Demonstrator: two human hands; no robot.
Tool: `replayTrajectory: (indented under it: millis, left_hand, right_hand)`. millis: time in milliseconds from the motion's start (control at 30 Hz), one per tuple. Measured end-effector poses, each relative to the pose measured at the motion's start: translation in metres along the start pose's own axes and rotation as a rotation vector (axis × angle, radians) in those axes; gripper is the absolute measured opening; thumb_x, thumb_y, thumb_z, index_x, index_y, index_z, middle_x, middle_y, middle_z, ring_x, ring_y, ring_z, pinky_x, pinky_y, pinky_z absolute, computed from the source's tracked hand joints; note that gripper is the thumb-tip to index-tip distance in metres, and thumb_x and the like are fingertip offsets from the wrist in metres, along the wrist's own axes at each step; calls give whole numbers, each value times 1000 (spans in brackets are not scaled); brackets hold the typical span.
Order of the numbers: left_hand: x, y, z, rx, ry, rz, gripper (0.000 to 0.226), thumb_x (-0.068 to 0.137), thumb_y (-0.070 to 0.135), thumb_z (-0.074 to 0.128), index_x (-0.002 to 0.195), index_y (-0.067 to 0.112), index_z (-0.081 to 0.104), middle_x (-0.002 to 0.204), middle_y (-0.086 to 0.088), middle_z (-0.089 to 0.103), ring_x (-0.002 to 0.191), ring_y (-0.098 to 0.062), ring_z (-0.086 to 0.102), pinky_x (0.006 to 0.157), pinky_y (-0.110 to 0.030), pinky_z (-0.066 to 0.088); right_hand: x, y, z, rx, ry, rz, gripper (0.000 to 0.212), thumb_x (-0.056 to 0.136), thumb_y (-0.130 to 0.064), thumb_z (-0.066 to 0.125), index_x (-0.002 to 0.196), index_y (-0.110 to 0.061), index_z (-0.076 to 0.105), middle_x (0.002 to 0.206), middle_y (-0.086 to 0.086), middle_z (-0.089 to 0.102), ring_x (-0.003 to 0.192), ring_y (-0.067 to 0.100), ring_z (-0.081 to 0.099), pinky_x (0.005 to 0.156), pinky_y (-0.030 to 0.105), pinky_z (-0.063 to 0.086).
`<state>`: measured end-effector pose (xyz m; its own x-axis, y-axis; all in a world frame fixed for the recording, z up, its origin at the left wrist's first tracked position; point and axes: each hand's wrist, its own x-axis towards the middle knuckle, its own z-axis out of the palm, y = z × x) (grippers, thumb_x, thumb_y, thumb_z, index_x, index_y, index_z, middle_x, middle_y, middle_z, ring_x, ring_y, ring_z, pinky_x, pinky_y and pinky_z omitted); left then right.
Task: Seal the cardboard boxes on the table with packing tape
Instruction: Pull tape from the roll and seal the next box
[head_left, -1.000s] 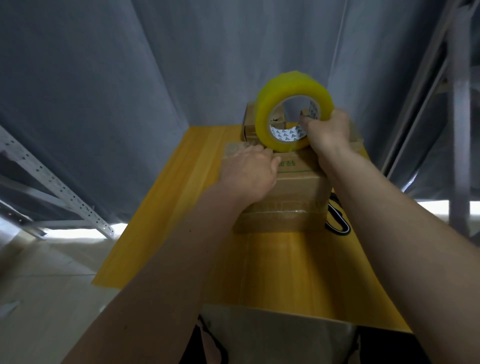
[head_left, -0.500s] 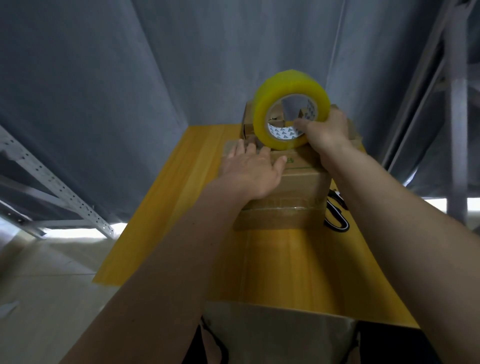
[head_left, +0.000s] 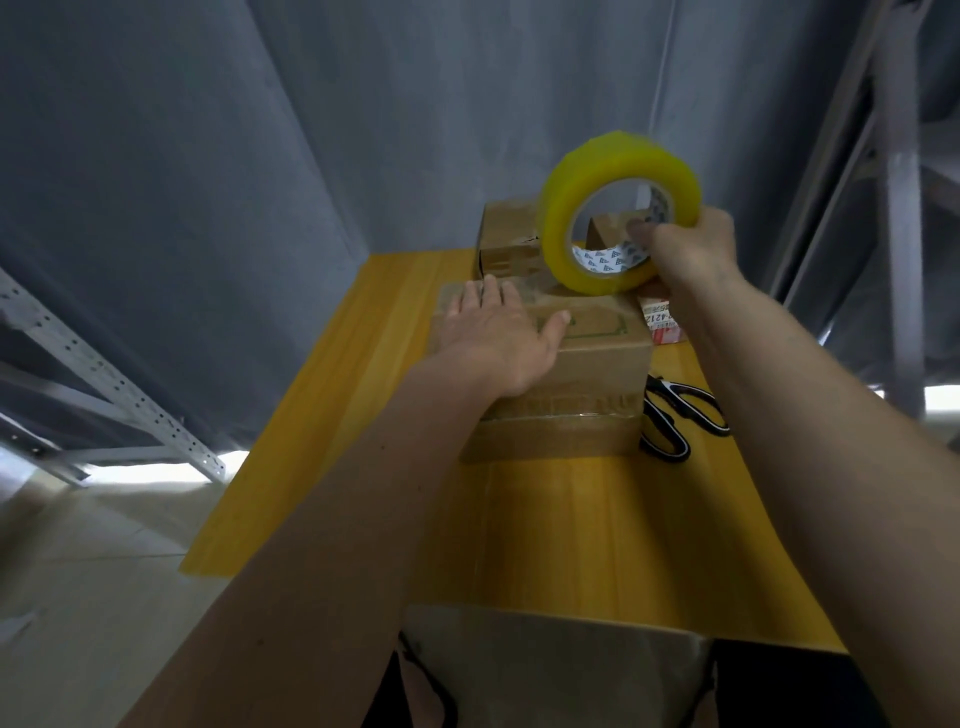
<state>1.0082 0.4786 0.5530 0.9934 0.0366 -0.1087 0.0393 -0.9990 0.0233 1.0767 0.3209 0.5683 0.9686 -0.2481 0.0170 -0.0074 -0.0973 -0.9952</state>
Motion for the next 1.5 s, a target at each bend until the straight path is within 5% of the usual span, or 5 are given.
replayTrajectory:
  millis: [200,633,800,1067,1500]
  left_hand:
    - [5,12,-7,14,-28,15,78,88,77,9,153,35,17,162,-14,-2,148,-34,-6,117,-51,-3]
    - [7,12,2,-16,38,148,82,94,68,10,155,13,6,163,-5,-1,150,-19,-1,119,-35,-2]
    - [10,11,3,-15,26,151,83,94,68,9,155,12,1,163,-5,-4,150,-18,-3,118,-35,-5]
    - [10,23,0,-44,-25,143,70,86,79,7,149,49,1,162,-12,-7,149,-28,-7,118,-44,-7]
    - [23,56,1,-55,-76,172,108,70,93,27,152,33,-10,160,-4,-18,147,-31,-17,114,-59,-6]
  right_hand:
    - [-11,13,8,103,-55,27,13,77,-18,77,82,-21,65,81,-3,68,68,8,65,54,19,53]
    - [-3,10,-10,47,45,9,11,85,-17,66,87,-7,67,99,21,70,90,36,68,82,57,54]
    - [10,21,-45,125,90,104,32,85,-12,66,114,-3,57,104,16,65,88,32,67,73,51,58]
    - [17,40,-56,204,62,138,20,88,-9,63,78,-21,51,80,4,60,70,21,63,63,44,57]
    - [23,57,-54,331,75,214,19,88,-13,66,79,-21,51,83,4,64,81,24,67,64,44,58]
